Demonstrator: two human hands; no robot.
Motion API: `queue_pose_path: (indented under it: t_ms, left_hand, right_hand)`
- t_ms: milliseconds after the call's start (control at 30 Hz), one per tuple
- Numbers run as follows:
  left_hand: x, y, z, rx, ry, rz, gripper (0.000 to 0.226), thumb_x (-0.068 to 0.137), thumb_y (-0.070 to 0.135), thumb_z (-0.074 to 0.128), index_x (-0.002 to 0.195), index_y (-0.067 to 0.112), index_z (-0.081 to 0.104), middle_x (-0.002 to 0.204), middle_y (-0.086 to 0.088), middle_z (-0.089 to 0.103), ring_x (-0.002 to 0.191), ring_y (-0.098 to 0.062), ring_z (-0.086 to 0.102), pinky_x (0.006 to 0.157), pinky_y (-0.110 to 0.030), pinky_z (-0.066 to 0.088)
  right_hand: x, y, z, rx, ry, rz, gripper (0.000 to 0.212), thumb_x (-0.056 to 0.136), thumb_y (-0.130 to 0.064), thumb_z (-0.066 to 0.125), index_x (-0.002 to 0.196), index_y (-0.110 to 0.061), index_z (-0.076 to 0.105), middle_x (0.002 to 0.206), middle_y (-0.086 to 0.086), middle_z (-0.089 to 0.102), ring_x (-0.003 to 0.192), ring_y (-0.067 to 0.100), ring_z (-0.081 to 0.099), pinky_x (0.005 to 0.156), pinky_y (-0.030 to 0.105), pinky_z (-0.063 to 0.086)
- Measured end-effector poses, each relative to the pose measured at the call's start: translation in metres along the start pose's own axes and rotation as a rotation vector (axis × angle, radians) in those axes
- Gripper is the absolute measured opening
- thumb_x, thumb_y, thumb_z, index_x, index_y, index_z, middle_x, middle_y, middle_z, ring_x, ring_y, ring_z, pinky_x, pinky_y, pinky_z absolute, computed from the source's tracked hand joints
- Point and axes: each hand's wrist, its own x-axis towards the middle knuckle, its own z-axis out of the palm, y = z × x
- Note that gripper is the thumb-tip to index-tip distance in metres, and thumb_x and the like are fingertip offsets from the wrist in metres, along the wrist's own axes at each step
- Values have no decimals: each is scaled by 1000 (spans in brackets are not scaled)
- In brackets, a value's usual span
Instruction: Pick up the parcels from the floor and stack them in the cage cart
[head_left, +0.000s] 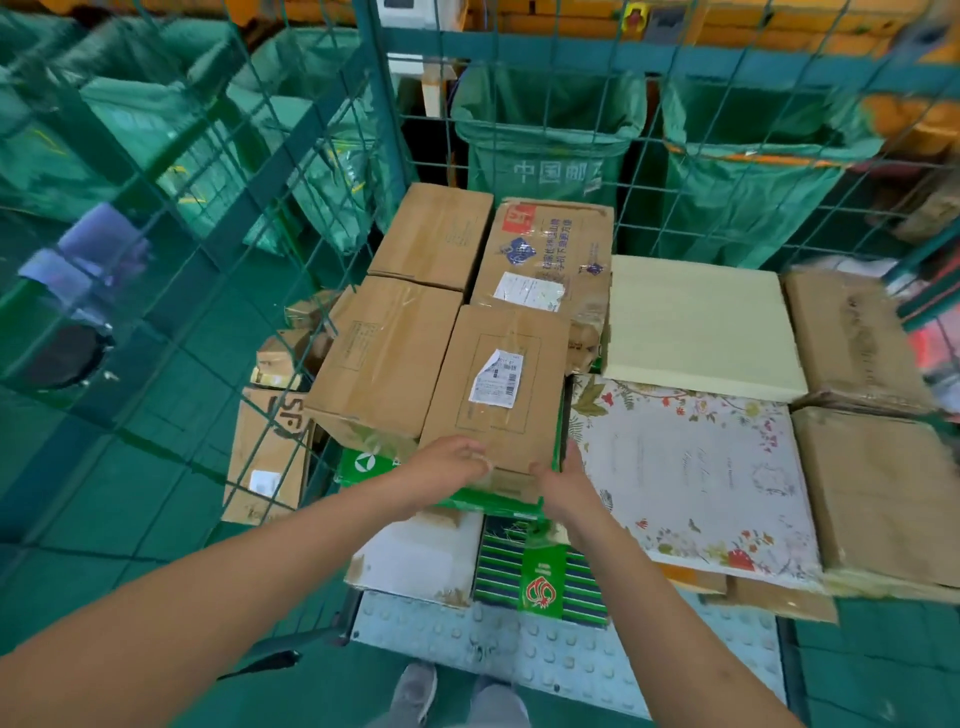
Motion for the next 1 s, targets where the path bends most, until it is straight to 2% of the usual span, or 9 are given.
queue_pose_path:
  t_ms: [100,233,333,433,467,600,700,867,1000]
  left_hand:
    - [-16,18,1,38,-17,79,43,103,28,56,145,24,54,151,2,48,120,-16,47,98,-30,37]
    - [-35,33,2,106,-41,202,41,104,39,56,144,30,54,153,3,47,123,-15,46,102,-32,37]
    - [-57,35,2,-38,-108,244,39,104,38,56,143,30,56,146,9,50,124,-14,48,94,-27,46]
    - [-78,34,11,-102,-206,307,36,105,40,55,140,33,56,148,6,52,133,-21,50,111,-42,45]
    - [-84,34,15,-127,-242,336,33,105,38,56,137,33,57,147,5,53,133,-21,50,112,-41,43]
    - [-108,37,40,-225,-361,364,9,102,33,62,110,36,63,128,8,62,129,-20,54,102,-32,43]
    - [-122,39,63,-180,-430,392,13,102,36,62,115,34,63,119,18,61,125,-17,55,106,-36,45]
    - [-156,34,121,-41,-590,408,21,103,37,59,124,31,60,126,13,59,121,-14,55,108,-35,44]
    - [-178,35,173,2,-698,406,18,104,36,58,121,32,61,116,12,62,120,-17,57,108,-36,42]
  right_hand:
    - [-22,-5,-7,24,43,-51,74,106,-20,55,164,-28,10,160,8,39,140,32,47,115,55,41]
    - [-58,-5,-17,88,123,-83,78,102,-47,57,161,-43,7,161,5,40,138,30,49,114,56,42]
    - [-92,5,-21,206,221,-131,69,106,-43,54,162,-39,14,159,5,42,135,29,52,113,49,46]
    - [-129,26,-18,318,308,-163,67,104,-46,56,161,-39,22,156,4,45,129,26,55,107,44,50]
    - [-141,32,-17,354,335,-180,67,103,-48,57,160,-38,23,156,4,46,127,25,55,104,43,51]
    - [-191,63,-11,451,448,-217,66,103,-48,57,160,-33,28,152,2,49,127,23,57,102,40,52]
    - [-230,88,-10,476,525,-220,59,102,-50,57,155,-34,36,147,-1,53,126,18,57,99,36,51]
    - [-300,146,-18,565,712,-189,53,104,-46,56,152,-28,45,139,-4,58,126,16,58,104,37,51]
    - [-343,191,-26,680,851,-164,46,104,-48,55,145,-27,51,136,-9,60,128,17,57,111,40,47]
